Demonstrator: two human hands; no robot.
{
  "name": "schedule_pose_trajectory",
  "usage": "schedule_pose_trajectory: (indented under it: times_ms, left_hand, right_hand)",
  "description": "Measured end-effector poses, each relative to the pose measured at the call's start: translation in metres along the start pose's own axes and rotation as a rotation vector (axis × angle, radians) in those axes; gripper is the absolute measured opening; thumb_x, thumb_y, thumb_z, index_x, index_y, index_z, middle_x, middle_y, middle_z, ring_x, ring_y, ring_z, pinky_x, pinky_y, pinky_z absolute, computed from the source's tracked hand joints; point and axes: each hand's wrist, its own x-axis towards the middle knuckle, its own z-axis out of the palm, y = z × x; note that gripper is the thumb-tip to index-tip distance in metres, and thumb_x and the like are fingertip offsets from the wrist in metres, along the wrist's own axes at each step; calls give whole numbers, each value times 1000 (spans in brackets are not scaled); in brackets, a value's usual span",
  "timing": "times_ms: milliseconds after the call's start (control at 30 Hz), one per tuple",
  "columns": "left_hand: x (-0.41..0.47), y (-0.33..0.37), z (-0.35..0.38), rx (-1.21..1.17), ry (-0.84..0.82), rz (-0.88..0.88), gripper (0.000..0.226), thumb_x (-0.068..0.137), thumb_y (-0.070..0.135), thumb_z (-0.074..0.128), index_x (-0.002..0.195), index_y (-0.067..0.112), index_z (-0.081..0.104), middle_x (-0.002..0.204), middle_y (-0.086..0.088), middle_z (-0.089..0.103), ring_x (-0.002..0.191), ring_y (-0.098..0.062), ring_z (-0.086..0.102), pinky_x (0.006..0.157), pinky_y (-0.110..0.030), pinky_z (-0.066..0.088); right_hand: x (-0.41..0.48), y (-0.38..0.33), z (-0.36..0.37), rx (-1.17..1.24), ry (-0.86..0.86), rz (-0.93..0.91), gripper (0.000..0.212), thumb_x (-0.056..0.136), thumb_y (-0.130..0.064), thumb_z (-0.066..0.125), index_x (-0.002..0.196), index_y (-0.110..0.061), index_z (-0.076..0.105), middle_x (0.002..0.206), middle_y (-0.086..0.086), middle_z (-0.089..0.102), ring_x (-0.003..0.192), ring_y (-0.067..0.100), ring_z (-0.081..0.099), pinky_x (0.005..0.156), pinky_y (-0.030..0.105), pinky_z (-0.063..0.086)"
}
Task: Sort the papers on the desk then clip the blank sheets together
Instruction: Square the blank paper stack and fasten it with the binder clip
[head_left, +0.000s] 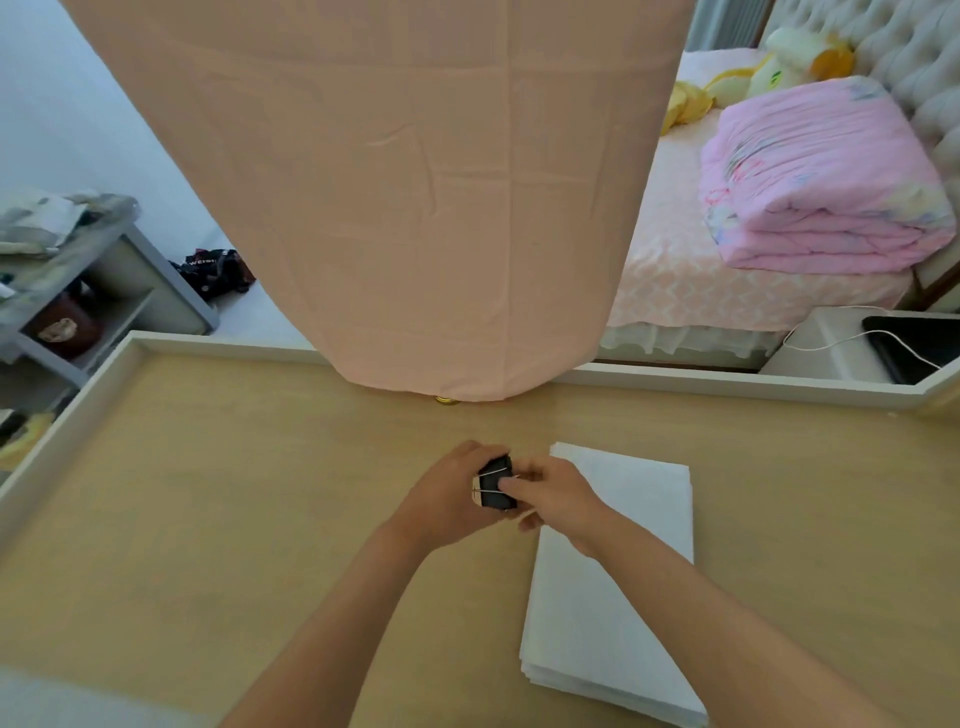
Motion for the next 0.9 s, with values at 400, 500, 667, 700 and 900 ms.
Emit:
schedule_pose_trajectory:
  times_ms: [400, 500, 667, 700, 900]
  left_hand:
    - [-13, -84, 34, -386, 3, -558, 18, 90, 1, 59, 91, 17, 67, 80, 0, 66, 72, -17, 59, 72, -35, 53]
    - [-13, -102, 35, -364, -58, -561, 13, 90, 5, 60, 95, 14, 69, 74, 2, 66, 64, -15, 59, 64, -28, 53]
    - [-13, -126, 28, -235, -19, -487, 15, 92, 20, 62, 106, 18, 69, 91, 2, 69, 86, -16, 66, 72, -23, 44]
    - [-13, -129, 25, -222, -18, -478, 17, 93, 22, 62, 108, 18, 68, 96, 2, 69, 94, -17, 66, 75, -23, 44]
    - [-5, -113, 16, 123, 125, -171, 27, 91, 23, 64, 117, 24, 67, 122, 7, 61, 116, -20, 50, 96, -29, 40]
  right_hand:
    - [43, 77, 55, 14, 211, 264, 24, 90, -4, 62, 111, -12, 71, 102, 10, 73, 84, 22, 68, 73, 32, 56]
    - [49, 80, 73, -133, 288, 277, 24, 88, -7, 62, 108, -17, 72, 100, 0, 68, 90, 14, 61, 71, 21, 46]
    - [54, 75, 94, -184, 235, 321, 26, 91, -14, 61, 115, -15, 71, 101, 2, 70, 90, 15, 61, 77, 26, 49]
    - [54, 75, 95, -201, 213, 319, 29, 90, -16, 61, 118, -15, 71, 101, 2, 70, 87, 14, 61, 73, 24, 47]
    - [29, 68, 60, -176, 433, 150, 30, 96, -14, 53, 121, -22, 66, 111, -4, 68, 95, 16, 68, 87, 29, 54]
